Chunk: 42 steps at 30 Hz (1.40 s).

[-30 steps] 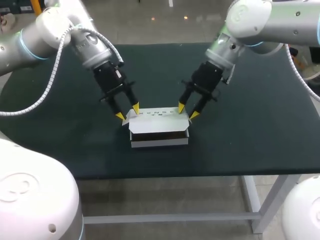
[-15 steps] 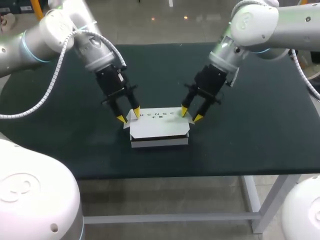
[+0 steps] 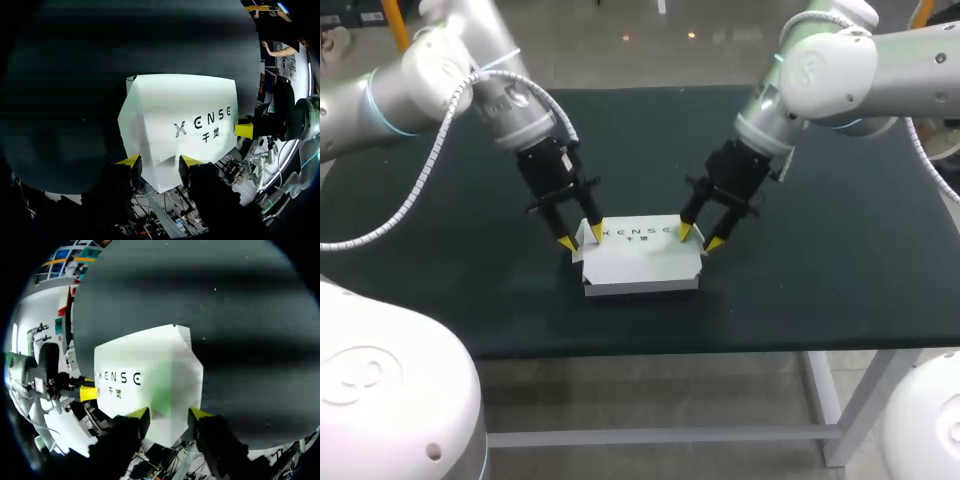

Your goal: Assemble the packaging by folding the flat box into shape, placing the metal phone stand inside, and closing the box properly

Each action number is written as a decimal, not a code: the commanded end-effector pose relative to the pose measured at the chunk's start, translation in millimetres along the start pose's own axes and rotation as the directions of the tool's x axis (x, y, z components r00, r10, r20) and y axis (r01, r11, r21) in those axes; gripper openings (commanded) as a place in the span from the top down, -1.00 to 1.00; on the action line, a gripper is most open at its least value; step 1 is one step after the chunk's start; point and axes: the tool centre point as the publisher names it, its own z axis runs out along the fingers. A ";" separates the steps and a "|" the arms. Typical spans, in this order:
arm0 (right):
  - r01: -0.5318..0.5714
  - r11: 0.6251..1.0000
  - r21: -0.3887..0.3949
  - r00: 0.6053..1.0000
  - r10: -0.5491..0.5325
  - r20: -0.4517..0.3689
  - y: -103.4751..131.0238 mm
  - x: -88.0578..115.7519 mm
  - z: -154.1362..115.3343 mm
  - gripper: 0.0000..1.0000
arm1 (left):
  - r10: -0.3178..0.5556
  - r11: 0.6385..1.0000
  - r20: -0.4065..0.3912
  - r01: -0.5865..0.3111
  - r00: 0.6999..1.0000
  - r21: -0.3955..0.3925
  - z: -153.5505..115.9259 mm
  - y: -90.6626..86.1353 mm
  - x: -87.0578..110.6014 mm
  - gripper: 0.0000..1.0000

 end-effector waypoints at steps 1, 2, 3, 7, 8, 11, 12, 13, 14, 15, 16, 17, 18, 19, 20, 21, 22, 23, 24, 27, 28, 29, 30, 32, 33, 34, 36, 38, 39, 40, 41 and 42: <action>0.009 1.000 -0.013 1.000 -0.009 -0.005 -2.0 -3.3 6.0 -0.07 | 0.002 0.999 0.010 -0.003 1.000 0.037 2.3 6.5 0.6 -0.02; 0.012 1.000 -0.014 1.000 -0.012 -0.006 -2.1 -3.6 7.0 -0.04 | 0.002 0.999 0.014 -0.003 1.000 0.046 3.1 6.0 0.1 -0.03; 0.014 1.000 -0.019 1.000 -0.014 -0.003 -2.1 -3.9 7.9 -0.04 | 0.005 0.999 0.014 -0.006 1.000 0.048 4.0 5.6 -0.6 0.00; 0.020 0.999 -0.025 1.000 -0.020 0.001 -1.2 -4.6 10.8 0.00 | 0.016 0.998 0.018 -0.017 1.000 0.060 7.2 3.5 -2.9 0.00; 0.023 0.999 -0.026 1.000 -0.023 0.002 -0.9 -4.9 11.7 -0.01 | 0.019 0.998 0.022 -0.021 1.000 0.067 7.7 3.2 -3.2 0.00; 0.027 0.999 -0.039 1.000 -0.027 0.005 -0.3 -5.3 13.2 0.00 | 0.028 0.996 0.026 -0.030 0.999 0.079 8.6 2.6 -4.1 0.00; 0.028 0.999 -0.045 1.000 -0.028 0.005 -0.1 -5.4 13.5 0.00 | 0.032 0.996 0.027 -0.034 0.999 0.083 9.0 2.5 -4.4 0.00; 0.028 0.998 -0.049 1.000 -0.028 0.003 0.0 -5.6 13.6 0.00 | 0.036 0.996 0.026 -0.038 0.999 0.085 9.4 2.4 -4.8 0.00; 0.030 0.998 -0.051 1.000 -0.030 0.001 0.2 -5.7 13.8 -0.01 | 0.037 0.995 0.027 -0.040 0.999 0.087 10.1 2.2 -5.3 -0.01; 0.032 0.998 -0.054 0.999 -0.032 -0.001 0.3 -6.0 14.2 0.00 | 0.040 0.995 0.029 -0.042 0.999 0.093 10.7 1.9 -5.6 0.00; 0.032 0.998 -0.056 0.999 -0.032 -0.002 0.4 -6.3 14.8 -0.03 | 0.042 0.995 0.029 -0.045 0.999 0.093 11.6 1.7 -6.0 -0.01; 0.035 0.998 -0.057 0.999 -0.035 -0.003 0.4 -6.5 15.5 -0.04 | 0.043 0.995 0.031 -0.046 0.999 0.093 12.6 1.0 -6.2 -0.02; 0.037 0.998 -0.059 0.999 -0.037 -0.002 0.5 -6.7 16.7 -0.05 | 0.044 0.994 0.037 -0.048 0.998 0.096 13.5 0.5 -6.4 -0.03; 0.038 0.997 -0.062 0.999 -0.038 0.000 0.5 -6.9 17.7 -0.04 | 0.046 0.994 0.040 -0.050 0.998 0.098 14.4 0.3 -6.7 -0.03; 0.039 0.997 -0.064 0.999 -0.040 0.000 0.6 -7.2 18.6 -0.07 | 0.048 0.994 0.041 -0.052 0.998 0.099 15.0 0.1 -7.1 -0.04; 0.041 0.997 -0.065 0.999 -0.041 0.002 0.8 -7.7 19.6 -0.07 | 0.052 0.993 0.044 -0.056 0.998 0.102 15.6 -0.1 -7.5 -0.05; 0.042 0.997 -0.067 0.999 -0.042 0.003 1.0 -8.2 20.4 -0.07 | 0.055 0.993 0.046 -0.059 0.997 0.104 16.1 -0.2 -7.8 -0.04; 0.042 0.997 -0.068 0.999 -0.042 0.000 1.3 -8.9 21.0 -0.07 | 0.056 0.993 0.046 -0.061 0.997 0.106 16.5 -0.4 -8.3 -0.05; 0.041 0.997 -0.070 0.999 -0.041 -0.004 2.2 -10.2 21.6 -0.07 | 0.056 0.992 0.046 -0.060 0.997 0.108 17.0 -0.8 -8.9 -0.05; 0.038 0.997 -0.074 0.999 -0.039 -0.014 3.8 -11.8 22.3 -0.07 | 0.059 0.991 0.044 -0.063 0.997 0.118 18.1 -1.9 -10.4 -0.03; 0.038 0.996 -0.077 0.999 -0.039 -0.015 4.1 -11.8 22.9 -0.06 | 0.059 0.990 0.044 -0.064 0.997 0.122 18.5 -2.3 -10.9 -0.02; 0.039 0.996 -0.079 0.999 -0.040 -0.018 4.3 -11.8 23.3 -0.07 | 0.056 0.990 0.046 -0.061 0.997 0.130 18.8 -2.7 -11.4 -0.02; 0.039 0.996 -0.080 0.999 -0.041 -0.020 4.5 -11.8 23.8 -0.07 | 0.054 0.989 0.046 -0.060 0.997 0.134 19.0 -2.9 -11.8 -0.02; 0.038 0.996 -0.085 0.999 -0.040 -0.021 5.2 -11.8 24.6 -0.06 | 0.043 0.987 0.042 -0.049 0.998 0.151 19.3 -3.2 -12.7 0.00; 0.038 0.996 -0.085 0.999 -0.040 -0.023 5.6 -11.9 24.8 -0.04 | 0.037 0.986 0.044 -0.043 0.998 0.160 19.4 -3.4 -13.3 0.01; 0.038 0.996 -0.086 0.999 -0.040 -0.025 6.0 -12.1 25.1 -0.04 | 0.030 0.985 0.043 -0.037 0.999 0.168 19.7 -3.5 -13.9 0.02; 0.037 0.996 -0.086 0.999 -0.039 -0.027 6.8 -12.4 25.7 -0.02 | 0.018 0.983 0.039 -0.025 0.999 0.181 19.8 -3.8 -15.4 0.04; 0.036 0.996 -0.085 0.999 -0.039 -0.028 7.6 -12.5 26.0 -0.02 | 0.013 0.982 0.035 -0.020 0.999 0.190 19.8 -4.3 -17.3 0.03; 0.036 0.996 -0.085 0.999 -0.038 -0.029 7.9 -12.5 26.1 -0.01 | 0.005 0.980 0.036 -0.012 0.999 0.198 19.9 -4.6 -18.5 0.03; 0.035 0.996 -0.085 0.999 -0.038 -0.030 8.6 -12.5 26.0 -0.01 | 0.006 0.980 0.035 -0.013 0.999 0.198 20.1 -5.4 -20.1 0.02; 0.034 0.996 -0.085 0.999 -0.037 -0.031 9.0 -12.5 26.0 -0.01 | 0.006 0.980 0.031 -0.012 0.999 0.201 20.2 -5.7 -21.3 0.01; 0.034 0.996 -0.085 0.999 -0.037 -0.031 9.2 -12.4 25.9 -0.01 | 0.004 0.979 0.031 -0.010 1.000 0.205 20.7 -5.8 -22.2 0.01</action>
